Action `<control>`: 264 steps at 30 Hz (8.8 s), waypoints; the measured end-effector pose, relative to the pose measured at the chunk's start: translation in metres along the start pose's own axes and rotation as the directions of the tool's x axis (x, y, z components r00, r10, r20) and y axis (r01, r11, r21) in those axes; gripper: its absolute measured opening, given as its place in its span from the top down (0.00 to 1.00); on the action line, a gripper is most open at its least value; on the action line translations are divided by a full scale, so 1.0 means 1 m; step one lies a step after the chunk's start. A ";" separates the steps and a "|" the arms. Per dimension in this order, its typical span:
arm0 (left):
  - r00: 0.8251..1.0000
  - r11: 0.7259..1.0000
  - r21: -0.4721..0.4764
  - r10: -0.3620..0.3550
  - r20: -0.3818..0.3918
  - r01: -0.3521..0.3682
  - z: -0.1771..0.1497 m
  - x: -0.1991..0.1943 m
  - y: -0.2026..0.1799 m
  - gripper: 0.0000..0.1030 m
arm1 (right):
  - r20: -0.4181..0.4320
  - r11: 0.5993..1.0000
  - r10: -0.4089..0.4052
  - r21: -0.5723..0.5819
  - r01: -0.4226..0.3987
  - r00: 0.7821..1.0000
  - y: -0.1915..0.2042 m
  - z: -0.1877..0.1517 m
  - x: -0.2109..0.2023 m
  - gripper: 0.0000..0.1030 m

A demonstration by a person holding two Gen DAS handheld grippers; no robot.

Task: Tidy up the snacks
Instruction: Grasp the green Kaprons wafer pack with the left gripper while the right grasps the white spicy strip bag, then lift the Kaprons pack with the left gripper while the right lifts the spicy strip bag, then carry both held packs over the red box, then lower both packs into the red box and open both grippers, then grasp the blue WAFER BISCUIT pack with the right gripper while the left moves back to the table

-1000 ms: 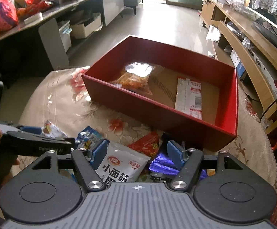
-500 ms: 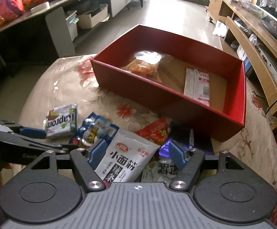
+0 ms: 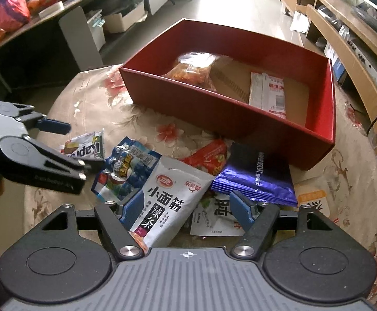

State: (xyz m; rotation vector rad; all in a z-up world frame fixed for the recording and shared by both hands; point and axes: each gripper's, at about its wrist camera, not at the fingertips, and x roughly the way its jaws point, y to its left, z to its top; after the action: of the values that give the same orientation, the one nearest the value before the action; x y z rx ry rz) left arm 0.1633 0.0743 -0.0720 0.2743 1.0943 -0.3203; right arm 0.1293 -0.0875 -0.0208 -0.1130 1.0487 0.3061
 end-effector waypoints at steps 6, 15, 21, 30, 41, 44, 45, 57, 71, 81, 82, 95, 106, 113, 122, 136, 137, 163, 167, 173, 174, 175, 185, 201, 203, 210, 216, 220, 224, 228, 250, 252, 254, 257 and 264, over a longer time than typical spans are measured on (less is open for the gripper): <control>1.000 0.998 -0.063 -0.017 -0.025 0.015 -0.002 0.008 0.014 0.26 | -0.045 1.000 0.027 0.011 -0.027 0.999 0.003 -0.001 0.011 0.22; 1.000 0.993 -0.119 0.006 -0.025 -0.009 -0.032 -0.010 -0.011 0.43 | -0.030 0.999 0.010 0.033 -0.009 1.000 0.005 0.001 0.004 0.21; 0.999 0.982 -0.184 0.047 -0.016 -0.049 -0.033 -0.019 -0.017 0.43 | -0.035 0.998 0.005 0.060 -0.003 0.999 0.004 -0.006 0.000 0.21; 0.995 0.968 -0.231 0.090 -0.042 -0.097 -0.027 -0.007 -0.019 0.34 | -0.101 0.995 0.027 0.094 -0.017 0.995 0.024 -0.014 0.026 0.19; 0.998 0.976 -0.213 0.042 -0.050 -0.052 -0.033 -0.009 -0.024 0.42 | -0.128 0.997 -0.075 -0.006 0.075 0.989 0.032 -0.038 0.042 0.47; 0.998 0.975 -0.219 0.012 -0.057 -0.024 -0.042 -0.013 -0.027 0.42 | -0.144 0.998 -0.060 -0.011 0.059 0.988 0.029 -0.051 0.034 0.49; 0.998 0.976 -0.217 0.011 -0.055 -0.023 -0.044 -0.015 -0.028 0.42 | -0.147 0.998 -0.064 -0.024 0.061 0.987 0.030 -0.057 0.030 0.49; 0.997 0.961 -0.268 0.064 -0.039 -0.072 -0.032 -0.002 -0.030 0.27 | -0.117 1.000 -0.026 0.013 0.027 0.993 0.018 -0.067 0.019 0.28; 0.997 0.955 -0.287 0.067 -0.037 -0.075 -0.040 -0.010 -0.034 0.44 | -0.106 0.996 -0.081 -0.052 0.076 0.991 0.027 -0.068 0.015 0.54; 1.000 0.959 -0.281 0.021 -0.012 -0.024 -0.053 -0.027 -0.041 0.44 | -0.049 0.999 -0.042 -0.033 0.041 0.998 0.024 -0.073 -0.011 0.56; 1.000 0.960 -0.279 0.020 -0.017 -0.024 -0.056 -0.027 -0.043 0.44 | -0.052 0.999 -0.041 -0.034 0.039 0.998 0.024 -0.074 -0.010 0.56; 0.996 0.961 -0.260 0.084 -0.031 -0.089 -0.058 -0.014 -0.049 0.29 | -0.123 0.998 -0.029 -0.064 0.022 0.992 0.034 -0.085 0.016 0.44; 0.999 0.966 -0.256 0.036 -0.004 -0.036 -0.060 -0.030 -0.063 0.44 | -0.077 0.997 -0.051 -0.069 0.046 0.996 0.033 -0.089 0.000 0.57; 0.998 0.960 -0.279 0.004 0.062 0.013 -0.054 -0.051 -0.067 0.44 | 0.006 0.999 -0.041 0.009 0.040 0.999 0.020 -0.091 -0.026 0.57; 0.992 0.962 -0.273 0.012 0.128 0.024 -0.031 -0.065 -0.071 0.44 | 0.077 0.996 -0.060 0.066 0.055 0.995 0.003 -0.083 -0.044 0.57; 0.977 0.963 -0.270 0.042 0.210 0.017 0.015 -0.074 -0.075 0.44 | 0.152 0.990 -0.088 0.126 0.069 0.984 -0.017 -0.053 -0.051 0.57; 0.975 0.962 -0.271 0.042 0.216 0.018 0.019 -0.075 -0.074 0.44 | 0.159 0.989 -0.090 0.132 0.070 0.983 -0.019 -0.050 -0.052 0.57; 0.946 0.947 -0.321 0.115 0.302 -0.013 0.125 -0.054 -0.053 0.44 | 0.272 0.977 -0.178 0.161 0.137 0.946 -0.063 0.038 -0.043 0.57; 0.948 0.941 -0.337 0.125 0.291 -0.021 0.138 -0.041 -0.048 0.44 | 0.268 0.977 -0.182 0.154 0.144 0.946 -0.067 0.051 -0.032 0.57; 0.954 0.933 -0.359 0.145 0.263 -0.043 0.154 -0.016 -0.040 0.44 | 0.260 0.978 -0.179 0.152 0.143 0.949 -0.075 0.067 -0.011 0.57; 0.955 0.931 -0.362 0.146 0.257 -0.045 0.156 -0.012 -0.038 0.44 | 0.256 0.978 -0.177 0.154 0.140 0.950 -0.077 0.069 -0.007 0.57; 0.957 0.930 -0.363 0.148 0.250 -0.050 0.157 -0.008 -0.037 0.44 | 0.254 0.978 -0.174 0.155 0.138 0.951 -0.079 0.070 -0.003 0.57; 0.968 0.930 -0.356 0.165 0.190 -0.089 0.170 0.031 -0.039 0.44 | 0.214 0.977 -0.157 0.175 0.120 0.964 -0.092 0.077 0.031 0.58; 0.968 0.940 -0.312 0.196 0.158 -0.139 0.168 0.048 -0.049 0.44 | 0.143 0.974 -0.164 0.177 0.138 0.976 -0.102 0.072 0.057 0.50; 0.968 0.938 -0.318 0.195 0.155 -0.138 0.168 0.047 -0.048 0.43 | 0.145 0.974 -0.171 0.173 0.145 0.975 -0.102 0.071 0.057 0.48; 0.966 0.940 -0.309 0.202 0.163 -0.144 0.166 0.041 -0.050 0.42 | 0.145 0.972 -0.185 0.175 0.159 0.972 -0.104 0.071 0.058 0.43; 0.961 0.939 -0.313 0.205 0.187 -0.139 0.165 0.030 -0.051 0.37 | 0.161 0.969 -0.199 0.178 0.170 0.967 -0.106 0.071 0.050 0.39; 0.960 0.939 -0.319 0.198 0.199 -0.128 0.162 0.022 -0.049 0.36 | 0.175 0.967 -0.207 0.183 0.175 0.963 -0.106 0.071 0.044 0.37; 0.958 0.940 -0.319 0.192 0.211 -0.118 0.159 0.014 -0.050 0.35 | 0.187 0.966 -0.214 0.186 0.179 0.959 -0.106 0.071 0.037 0.36; 0.958 0.937 -0.333 0.188 0.217 -0.108 0.156 0.007 -0.047 0.35 | 0.195 0.967 -0.214 0.184 0.179 0.957 -0.103 0.071 0.033 0.33; 0.972 0.944 -0.325 0.129 0.197 -0.059 0.106 -0.020 -0.042 0.33 | 0.190 0.967 -0.229 0.159 0.200 0.955 -0.085 0.057 0.005 0.29; 0.975 0.942 -0.331 0.118 0.187 -0.051 0.099 -0.022 -0.041 0.33 | 0.185 0.968 -0.231 0.145 0.206 0.955 -0.080 0.052 0.001 0.29; 0.979 0.939 -0.343 0.099 0.177 -0.033 0.092 -0.023 -0.039 0.33 | 0.175 0.970 -0.226 0.131 0.205 0.958 -0.074 0.047 -0.002 0.29; 0.981 0.935 -0.354 0.085 0.173 -0.019 0.083 -0.026 -0.037 0.33 | 0.153 0.972 -0.223 0.106 0.208 0.963 -0.064 0.037 -0.003 0.29; 0.983 0.930 -0.367 0.053 0.173 0.015 0.071 -0.034 -0.036 0.32 | 0.063 0.978 -0.192 0.099 0.185 0.979 -0.053 0.013 0.003 0.26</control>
State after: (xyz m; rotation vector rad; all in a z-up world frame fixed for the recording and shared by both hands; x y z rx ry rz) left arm 0.1932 0.0193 -0.0130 -0.0785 0.9497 -0.1144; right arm 0.1576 -0.1339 -0.0200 -0.1160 0.9712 0.0885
